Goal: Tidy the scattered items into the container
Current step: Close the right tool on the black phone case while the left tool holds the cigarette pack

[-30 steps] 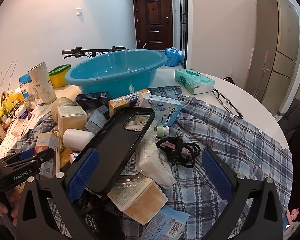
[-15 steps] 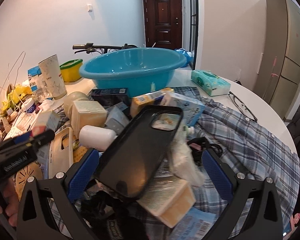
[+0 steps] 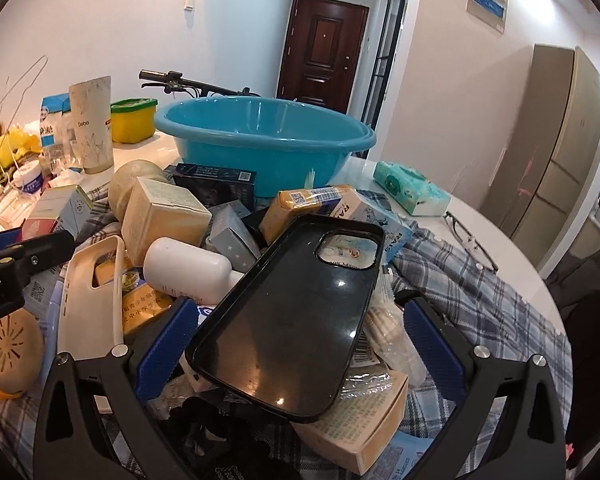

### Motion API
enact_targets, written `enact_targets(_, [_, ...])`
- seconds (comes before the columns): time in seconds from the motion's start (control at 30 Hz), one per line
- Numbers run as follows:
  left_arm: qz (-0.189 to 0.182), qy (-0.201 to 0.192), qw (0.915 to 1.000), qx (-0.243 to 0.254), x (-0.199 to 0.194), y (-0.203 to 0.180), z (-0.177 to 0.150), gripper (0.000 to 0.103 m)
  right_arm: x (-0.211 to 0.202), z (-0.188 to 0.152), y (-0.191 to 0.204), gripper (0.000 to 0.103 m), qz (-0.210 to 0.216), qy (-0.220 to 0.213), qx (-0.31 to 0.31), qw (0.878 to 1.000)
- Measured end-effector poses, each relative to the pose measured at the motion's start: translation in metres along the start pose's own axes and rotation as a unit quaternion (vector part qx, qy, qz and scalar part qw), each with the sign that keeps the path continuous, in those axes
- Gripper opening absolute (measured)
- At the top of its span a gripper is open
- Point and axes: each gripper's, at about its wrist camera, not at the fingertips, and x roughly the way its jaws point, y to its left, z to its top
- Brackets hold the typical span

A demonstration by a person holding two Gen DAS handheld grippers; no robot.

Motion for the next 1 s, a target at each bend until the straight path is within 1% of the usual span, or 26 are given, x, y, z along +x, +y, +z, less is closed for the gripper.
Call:
enact_targets(0.13, [-0.002,0.003,1.0000,0.006,0.000,-0.004,-0.002,0.057,0.000,-0.006,0.011,0.102,-0.015,-0.013,-0.033,0.999])
enact_targets(0.23, [-0.003,0.006,0.9999,0.010,0.001,-0.006,-0.002,0.057,-0.003,-0.009,0.011,0.101,-0.024,-0.024,-0.043,0.999])
enact_targets(0.27, [-0.004,0.007,0.9999,0.010,0.002,-0.006,-0.002,0.057,-0.004,-0.010,0.010,0.098,-0.023,-0.026,-0.041,0.999])
enact_targets(0.33, [-0.005,0.010,0.9999,0.011,0.002,-0.007,-0.003,0.057,-0.005,-0.011,0.005,0.080,-0.025,-0.026,-0.036,0.999])
enact_targets(0.4, [-0.006,0.012,0.9998,0.014,0.003,-0.010,-0.004,0.057,-0.004,-0.013,0.000,0.077,-0.025,-0.023,-0.032,0.999])
enact_targets(0.53, [-0.010,0.016,0.9997,0.016,0.005,-0.013,-0.005,0.057,-0.005,-0.017,-0.015,0.075,-0.025,-0.031,-0.008,0.999])
enact_targets(0.6, [-0.012,0.017,0.9996,0.019,0.005,-0.015,-0.005,0.057,-0.003,-0.017,-0.017,0.075,-0.013,-0.031,-0.006,0.999])
enact_targets(0.67, [-0.013,0.017,0.9996,0.020,0.005,-0.016,-0.004,0.057,-0.001,-0.017,-0.017,0.076,-0.015,-0.031,-0.006,0.999])
enact_targets(0.73, [-0.015,0.016,0.9995,0.022,0.005,-0.017,-0.004,0.057,0.000,-0.015,-0.013,0.081,-0.017,-0.037,-0.016,0.999])
enact_targets(0.83, [-0.015,0.017,0.9995,0.023,0.005,-0.017,-0.004,0.057,0.005,-0.010,-0.002,0.081,-0.042,-0.045,-0.048,0.997])
enact_targets(0.9, [-0.015,0.017,0.9995,0.022,0.005,-0.018,-0.004,0.057,0.012,-0.008,0.002,0.081,-0.042,-0.036,-0.061,0.997])
enact_targets(1.0, [-0.013,0.019,0.9995,0.020,0.006,-0.016,-0.004,0.057,0.020,-0.005,-0.001,0.081,-0.029,-0.027,-0.055,0.998])
